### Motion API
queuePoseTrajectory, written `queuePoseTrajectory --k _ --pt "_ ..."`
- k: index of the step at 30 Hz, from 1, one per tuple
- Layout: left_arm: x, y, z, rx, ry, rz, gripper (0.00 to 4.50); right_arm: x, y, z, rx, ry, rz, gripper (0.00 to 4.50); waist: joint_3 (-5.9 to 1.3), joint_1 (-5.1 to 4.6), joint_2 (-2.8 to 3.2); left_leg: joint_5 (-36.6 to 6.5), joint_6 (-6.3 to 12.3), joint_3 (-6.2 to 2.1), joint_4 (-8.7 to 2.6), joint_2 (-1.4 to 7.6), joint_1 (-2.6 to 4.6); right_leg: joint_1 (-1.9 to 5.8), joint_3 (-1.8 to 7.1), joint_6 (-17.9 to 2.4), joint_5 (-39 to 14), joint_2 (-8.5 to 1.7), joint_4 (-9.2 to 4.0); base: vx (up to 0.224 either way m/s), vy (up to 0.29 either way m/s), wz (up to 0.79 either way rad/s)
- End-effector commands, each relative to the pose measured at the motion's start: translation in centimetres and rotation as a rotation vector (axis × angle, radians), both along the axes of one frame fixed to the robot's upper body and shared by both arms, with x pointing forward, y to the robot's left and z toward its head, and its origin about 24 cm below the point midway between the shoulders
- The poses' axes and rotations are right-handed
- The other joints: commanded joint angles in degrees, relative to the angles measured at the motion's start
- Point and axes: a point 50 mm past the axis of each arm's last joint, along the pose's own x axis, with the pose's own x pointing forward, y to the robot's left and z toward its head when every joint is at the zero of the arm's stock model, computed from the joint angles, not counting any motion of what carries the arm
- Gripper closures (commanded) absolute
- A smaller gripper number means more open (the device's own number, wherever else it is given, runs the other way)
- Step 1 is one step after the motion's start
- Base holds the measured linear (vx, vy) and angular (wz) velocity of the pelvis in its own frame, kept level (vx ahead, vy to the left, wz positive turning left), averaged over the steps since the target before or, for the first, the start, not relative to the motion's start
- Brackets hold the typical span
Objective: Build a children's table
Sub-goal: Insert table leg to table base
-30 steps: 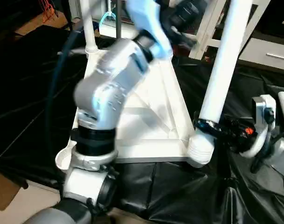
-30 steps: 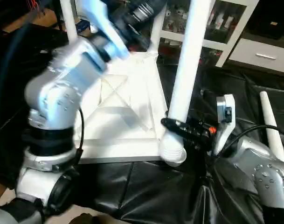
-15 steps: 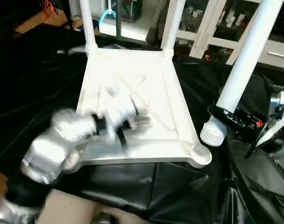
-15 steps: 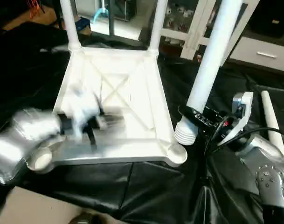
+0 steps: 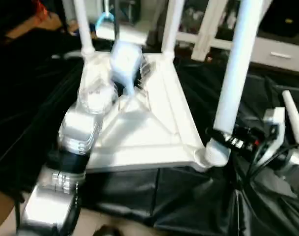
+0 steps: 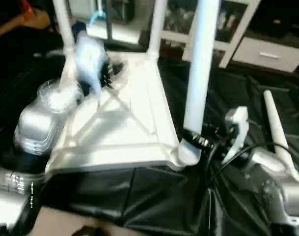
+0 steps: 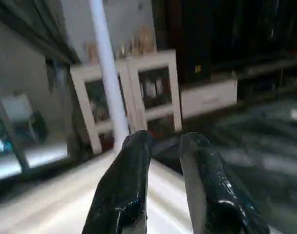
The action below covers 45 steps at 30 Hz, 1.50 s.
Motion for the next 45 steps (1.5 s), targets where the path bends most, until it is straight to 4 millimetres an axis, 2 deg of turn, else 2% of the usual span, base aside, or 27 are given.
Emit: queuePoseTrajectory --k 1,2,3,5,7,9,11,13,16,18,21,22,23,24,25,26,27,28,29,30,31,32,33,35,36,40,45 --pt "-1.0 -3.4 1.0 -0.054 -0.006 -0.147 3.28 0.2 0.9 0.0 -0.069 -0.049 0.008 2.66 -4.42 0.31 -0.22 -1.8 3.95 -1.93 -3.39 2.98 2.01 1.86 1.03 -15.0 4.6 -2.37 -2.59 0.0 0.0 0.0" --pt "-1.0 -3.4 1.0 -0.054 -0.006 -0.147 3.28 0.2 0.9 0.0 -0.069 -0.049 0.008 2.66 -4.44 0.63 -0.33 -0.5 4.78 -1.76 -3.19 2.98 2.04 1.83 1.03 -16.3 7.3 -2.35 -2.38 0.0 0.0 0.0" --pt "-2.0 -4.9 1.9 -0.087 -0.022 -0.235 3.28 0.3 1.0 -0.3 -0.093 -0.059 0.004 2.66 -4.54 0.93 -0.39 0.0 5.7 -1.74 -3.12 3.03 1.91 2.04 1.09 -17.0 8.7 -2.55 -2.17 0.0 0.0 0.0" --pt "-2.8 -5.7 2.4 -0.097 -0.034 -0.299 3.28 0.4 1.0 -0.4 -0.105 -0.061 -0.005 2.66 -4.6 1.14 -0.56 0.2 6.39 -1.74 -3.07 3.07 1.77 2.24 1.08 -17.6 9.5 -2.67 -2.08 0.0 0.0 0.0" --pt "-5.2 -7.7 3.8 -0.127 -0.069 -0.477 3.28 0.6 1.0 -0.7 -0.128 -0.066 -0.022 2.66 -4.39 1.07 -0.64 -1.3 6.81 -1.63 -3.08 3.11 1.67 2.15 1.1 -17.9 7.7 -2.72 -2.21 0.0 0.0 0.0" --pt "-6.0 -8.0 4.3 -0.151 -0.08 -0.532 3.28 0.6 1.0 -0.7 -0.129 -0.069 -0.03 2.66 -4.16 1.01 -0.66 -2.8 6.66 -1.63 -3.19 3.17 1.66 2.05 1.12 -17.7 5.4 -2.69 -2.51 0.0 0.0 0.0" --pt "-7.0 -8.0 5.3 -0.199 -0.094 -0.604 3.28 0.8 0.9 -0.8 -0.138 -0.073 -0.036 2.66 -3.95 0.75 -0.58 -5.5 5.5 -1.66 -3.39 3.26 1.79 1.97 1.13 -17.1 1.1 -2.61 -2.85 0.0 0.0 0.0" --pt "-7.5 -7.9 5.9 -0.231 -0.104 -0.647 3.28 0.9 0.8 -0.8 -0.146 -0.077 -0.043 2.66 -3.9 0.64 -0.71 -6.4 4.75 -1.7 -3.47 3.25 1.87 1.9 1.11 -16.7 -0.9 -2.54 -3.05 0.0 0.0 0.0" --pt "-7.2 -7.5 5.7 -0.234 -0.093 -0.622 3.28 1.0 0.6 -0.8 -0.154 -0.084 -0.054 2.66 -3.78 0.45 -0.68 -7.5 4.33 -1.7 -3.57 3.19 1.94 1.74 1.13 -15.6 -3.2 -2.37 -3.47 0.0 0.0 0.0" --pt "-5.2 -5.9 3.9 -0.184 -0.061 -0.462 3.28 1.4 0.4 -0.2 -0.114 -0.104 -0.086 2.66 -3.79 0.39 -0.32 -8.4 3.88 -1.79 -3.64 3.09 2.04 1.58 1.11 -14.4 -5.1 -2.22 -3.74 0.0 0.0 0.0" --pt "-3.3 -3.5 1.5 -0.074 -0.041 -0.307 3.28 1.9 -0.4 1.1 0.009 -0.115 -0.147 2.66 -3.87 0.11 -0.27 -8.8 2.98 -1.91 -3.84 2.98 2.07 1.55 1.14 -12.6 -5.9 -2.07 -3.88 0.0 0.0 0.0" --pt "-2.4 -1.2 -1.2 0.092 -0.037 -0.224 3.28 2.1 -1.3 2.1 0.121 -0.096 -0.159 2.66 -4.0 -0.1 -0.22 -8.4 3.47 -2.11 -3.95 2.81 1.97 1.7 1.07 -11.5 -5.4 -1.87 -3.89 0.0 0.0 0.0" --pt "-2.4 -1.2 -1.2 0.092 -0.037 -0.224 3.28 2.1 -1.3 2.1 0.121 -0.096 -0.159 2.66 -4.18 -0.2 -0.07 -8.3 3.38 -2.21 -3.94 2.88 1.98 1.78 1.04 -11.1 -5.2 -1.96 -3.6 0.0 0.0 0.0" --pt "-3.1 0.6 -4.2 0.248 0.001 -0.283 3.28 1.7 -2.0 2.6 0.225 -0.014 -0.099 2.66 -4.11 -0.47 -0.11 -7.8 3.31 -2.1 -3.96 2.81 1.87 1.68 1.07 -10.9 -4.8 -1.79 -3.54 0.0 0.0 0.0" --pt "-4.2 1.2 -5.9 0.288 0.065 -0.372 3.28 1.3 -2.5 2.6 0.268 0.034 -0.05 2.66 -4.29 -0.46 0.28 -6.9 3.68 -2.29 -4.07 2.95 2.03 1.93 1.09 -11.0 -3.8 -1.94 -3.41 0.0 0.0 0.0" --pt "-4.2 1.2 -5.9 0.288 0.065 -0.372 3.28 1.3 -2.5 2.6 0.268 0.034 -0.05 2.66 -4.46 -0.38 0.69 -5.1 3.41 -2.18 -3.95 3.06 2.38 1.65 0.94 -12.3 -0.9 -1.81 -2.92 0.0 0.0 0.0" --pt "-5.0 1.5 -6.9 0.266 0.134 -0.434 3.01 1.1 -2.9 2.5 0.281 0.061 -0.036 2.66 -4.58 -0.42 0.67 -4.0 3.33 -2.0 -3.81 3.06 2.51 1.48 0.89 -13.0 1.2 -1.63 -2.75 0.0 0.0 0.0" --pt "-6.2 1.6 -8.1 0.227 0.215 -0.509 3.01 1.0 -3.6 2.1 0.29 0.09 -0.028 2.66 -4.69 -0.07 0.58 -0.9 3.72 -1.75 -3.62 3.03 2.48 1.4 0.71 -16.0 6.1 -1.68 -2.16 0.0 0.0 0.0" --pt "-6.5 1.5 -8.4 0.216 0.235 -0.527 2.94 1.0 -3.7 2.0 0.292 0.097 -0.028 2.66 -4.54 0.13 0.59 -1.2 3.72 -1.56 -3.63 3.06 2.49 1.21 0.71 -16.4 6.1 -1.63 -2.19 0.0 0.0 0.0" --pt "-6.9 1.5 -9.1 0.224 0.259 -0.552 2.91 1.1 -3.9 1.9 0.297 0.109 -0.03 2.66 -4.55 0.48 0.24 -2.0 3.83 -1.35 -3.56 2.95 2.51 1.21 0.76 -17.0 5.8 -1.69 -2.25 0.0 0.0 0.0" --pt "-7.4 1.3 -10.1 0.251 0.276 -0.571 2.69 1.2 -4.2 1.6 0.269 0.111 -0.039 2.66 -4.42 0.74 0.23 -2.9 3.77 -1.24 -3.65 3.07 2.54 1.17 0.83 -17.0 4.8 -1.93 -2.37 0.0 0.0 0.0" --pt "-7.7 1.2 -10.8 0.273 0.282 -0.582 2.69 1.3 -4.3 1.5 0.251 0.113 -0.045 2.66 -3.99 0.77 -0.27 -5.4 3.54 -1.11 -3.83 3.08 2.31 1.09 0.96 -16.5 1.2 -2.07 -2.83 0.0 0.0 0.0" --pt "-8.1 1.0 -11.6 0.299 0.293 -0.597 2.55 1.4 -4.3 1.4 0.229 0.112 -0.041 2.66 -3.84 0.87 -0.36 -7.7 2.91 -1.28 -3.97 3.11 2.21 1.22 1.08 -15.2 -3.4 -2.47 -3.27 0.0 0.0 0.0" --pt "-8.2 0.9 -11.9 0.308 0.295 -0.602 2.4 1.4 -4.3 1.4 0.221 0.111 -0.039 2.66 -3.63 0.56 -0.31 -10.7 1.05 -1.45 -4.3 3.2 2.28 1.09 1.24 -13.1 -9.5 -2.62 -3.8 0.0 0.0 0.0" --pt "-8.4 0.7 -12.9 0.338 0.29 -0.607 2.4 1.5 -4.0 1.6 0.206 0.117 -0.013 2.66 -3.64 0.35 -0.5 -11.6 0.3 -1.57 -4.41 3.21 2.31 0.99 1.26 -12.1 -11.3 -2.56 -4.02 0.0 0.0 0.0" --pt "-8.5 0.9 -14.5 0.429 0.319 -0.613 2.16 1.7 -3.3 1.8 0.117 0.083 0.015 2.66 -3.62 -0.03 -0.38 -13.5 -1.3 -1.82 -4.62 3.22 2.2 0.67 1.34 -9.4 -14.8 -2.59 -4.33 0.0 0.0 0.0" --pt "-8.7 0.7 -15.0 0.451 0.345 -0.628 2.16 1.7 -2.9 1.7 0.082 0.056 0.021 2.66 -3.69 -0.32 -0.3 -13.4 -1.01 -1.79 -4.61 3.19 2.26 0.5 1.32 -10.5 -12.8 -2.48 -4.21 0.0 0.0 0.0"
